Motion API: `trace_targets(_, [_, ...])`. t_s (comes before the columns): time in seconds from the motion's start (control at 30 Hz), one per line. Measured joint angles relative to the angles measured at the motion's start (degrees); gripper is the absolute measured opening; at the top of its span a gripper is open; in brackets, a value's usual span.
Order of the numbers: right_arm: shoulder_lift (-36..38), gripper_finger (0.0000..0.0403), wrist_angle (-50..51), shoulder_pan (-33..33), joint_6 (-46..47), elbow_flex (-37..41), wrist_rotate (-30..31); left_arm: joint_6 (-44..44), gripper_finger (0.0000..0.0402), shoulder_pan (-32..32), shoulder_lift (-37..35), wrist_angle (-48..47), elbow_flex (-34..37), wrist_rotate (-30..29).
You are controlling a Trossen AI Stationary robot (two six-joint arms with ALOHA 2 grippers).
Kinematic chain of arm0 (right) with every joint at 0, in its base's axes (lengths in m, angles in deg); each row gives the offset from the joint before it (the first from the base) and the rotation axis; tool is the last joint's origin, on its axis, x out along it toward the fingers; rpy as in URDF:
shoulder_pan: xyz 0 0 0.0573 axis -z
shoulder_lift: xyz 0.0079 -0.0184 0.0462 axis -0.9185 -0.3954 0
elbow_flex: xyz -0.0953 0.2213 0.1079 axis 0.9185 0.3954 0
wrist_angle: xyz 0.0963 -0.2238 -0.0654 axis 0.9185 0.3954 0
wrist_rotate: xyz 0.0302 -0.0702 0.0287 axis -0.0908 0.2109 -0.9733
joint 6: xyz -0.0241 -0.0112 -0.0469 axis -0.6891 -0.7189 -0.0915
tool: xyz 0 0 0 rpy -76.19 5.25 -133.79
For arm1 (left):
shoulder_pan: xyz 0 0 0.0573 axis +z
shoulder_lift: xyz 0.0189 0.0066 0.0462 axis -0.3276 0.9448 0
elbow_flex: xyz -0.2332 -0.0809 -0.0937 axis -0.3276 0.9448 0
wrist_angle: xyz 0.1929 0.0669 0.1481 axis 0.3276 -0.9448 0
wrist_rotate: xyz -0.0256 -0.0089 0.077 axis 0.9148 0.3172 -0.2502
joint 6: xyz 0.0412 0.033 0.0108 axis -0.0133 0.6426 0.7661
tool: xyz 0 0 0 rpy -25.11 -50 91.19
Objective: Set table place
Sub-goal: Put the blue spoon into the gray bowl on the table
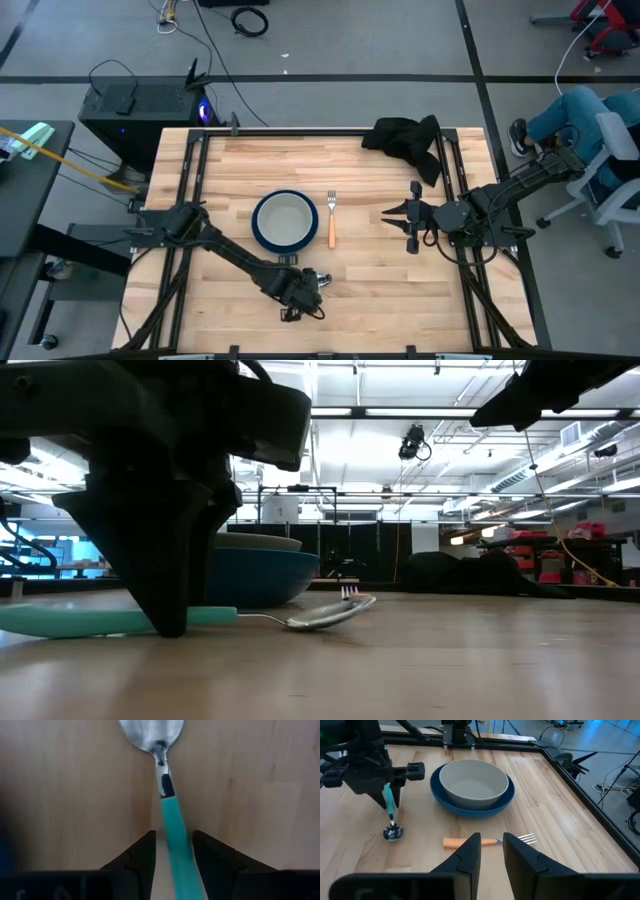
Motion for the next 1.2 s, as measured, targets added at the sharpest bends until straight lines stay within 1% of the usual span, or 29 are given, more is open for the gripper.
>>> trace_targets(0.43, [0.00, 0.0089, 0.04, -0.02, 0.00, 0.00, 0.01, -0.33, 0.0129, 0.27, 0.00, -0.23, -0.02, -0.67])
trace_targets(0.57, [0.00, 0.0089, 0.04, -0.02, 0.00, 0.00, 0.00, -0.32, 0.0111, 0.27, 0.02, -0.23, -0.02, -0.73])
trace_targets(0.8, [0.00, 0.0089, 0.04, -0.02, 0.00, 0.00, 0.00, 0.74, 0.0057, 0.32, 0.02, -0.46, -0.02, -1.11])
trace_targets(0.97, [0.00, 0.0089, 0.04, 0.00, 0.00, 0.00, 0.00, 6.03, 0.0056, -0.72, 0.02, -0.68, -0.02, -1.30])
trace_targets(1.13, [0.00, 0.0089, 0.04, -0.02, 0.00, 0.00, 0.00, 6.46, 0.0058, -2.25, -0.24, -3.18, -0.02, -0.87])
trace_targets(1.2, [0.00, 0.0089, 0.02, 0.00, 0.00, 0.00, 0.00, 6.45, 0.0056, -2.98, -0.32, -5.84, -0.56, -0.67])
